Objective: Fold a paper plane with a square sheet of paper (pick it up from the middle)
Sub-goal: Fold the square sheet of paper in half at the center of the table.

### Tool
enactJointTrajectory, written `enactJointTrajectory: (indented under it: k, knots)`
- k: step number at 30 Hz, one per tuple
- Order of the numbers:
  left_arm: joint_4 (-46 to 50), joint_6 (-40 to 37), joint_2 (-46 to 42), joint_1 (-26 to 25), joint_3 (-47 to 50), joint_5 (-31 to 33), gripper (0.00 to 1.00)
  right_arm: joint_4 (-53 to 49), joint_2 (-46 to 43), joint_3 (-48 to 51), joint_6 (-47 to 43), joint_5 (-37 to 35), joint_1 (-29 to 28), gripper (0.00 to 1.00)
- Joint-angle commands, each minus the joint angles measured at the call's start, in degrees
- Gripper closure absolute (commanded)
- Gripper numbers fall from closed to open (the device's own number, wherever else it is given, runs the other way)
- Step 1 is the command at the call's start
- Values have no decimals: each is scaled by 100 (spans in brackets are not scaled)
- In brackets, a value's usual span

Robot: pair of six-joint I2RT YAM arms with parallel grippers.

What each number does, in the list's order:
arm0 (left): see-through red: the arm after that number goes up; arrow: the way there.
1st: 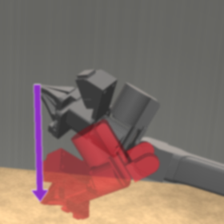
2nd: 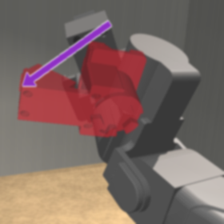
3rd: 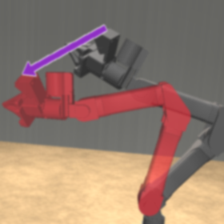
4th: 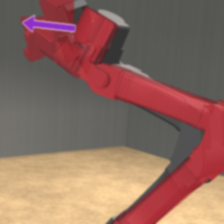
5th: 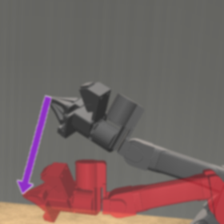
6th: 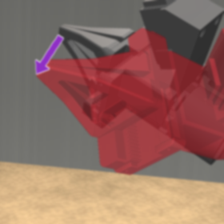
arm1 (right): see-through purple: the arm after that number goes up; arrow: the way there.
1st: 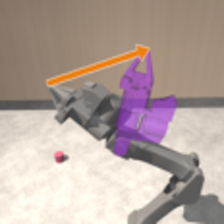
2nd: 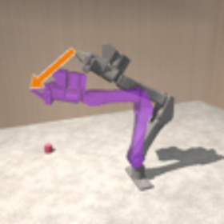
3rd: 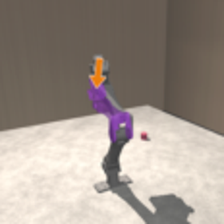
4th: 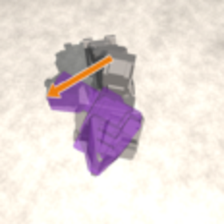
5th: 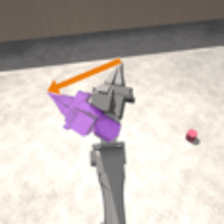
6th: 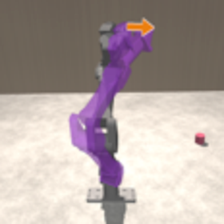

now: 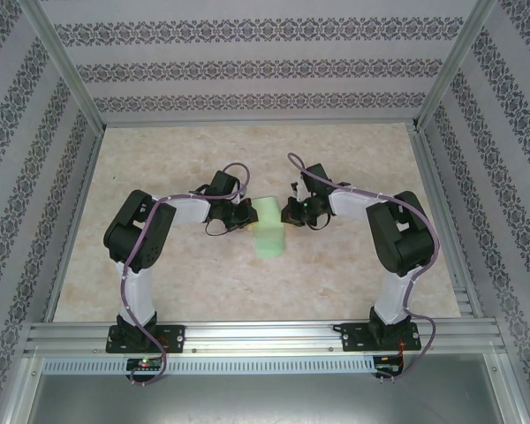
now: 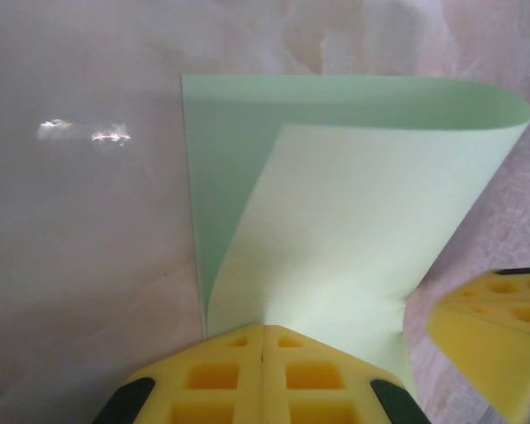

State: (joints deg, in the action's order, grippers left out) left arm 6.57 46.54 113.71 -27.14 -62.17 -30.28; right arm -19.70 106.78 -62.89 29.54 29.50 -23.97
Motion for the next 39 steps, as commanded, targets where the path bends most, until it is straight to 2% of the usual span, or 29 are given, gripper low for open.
enactJointTrajectory:
  k: [1, 6, 14, 23, 27, 33, 39]
  knots:
    - [1421, -165, 712, -81, 373, 908, 100, 151, -144, -496, 162, 53, -130, 96]
    - [1492, -216, 696, -78, 327, 893, 100, 436, 450, -789, 314, 123, -264, 97]
    - [1567, -240, 713, -73, 308, 884, 100, 634, 911, -810, 290, 175, -235, 99]
    - [1585, -295, 727, -74, 378, 924, 100, 739, 741, 40, 37, -75, 342, 99]
    - [1592, -309, 739, -75, 364, 912, 100, 600, 527, 36, 6, -5, 567, 99]
    - [1707, -374, 727, -82, 275, 955, 100, 702, -42, -284, 261, 196, 324, 99]
    - [1750, -375, 731, -74, 241, 948, 100, 784, 537, -706, 430, 209, -89, 99]
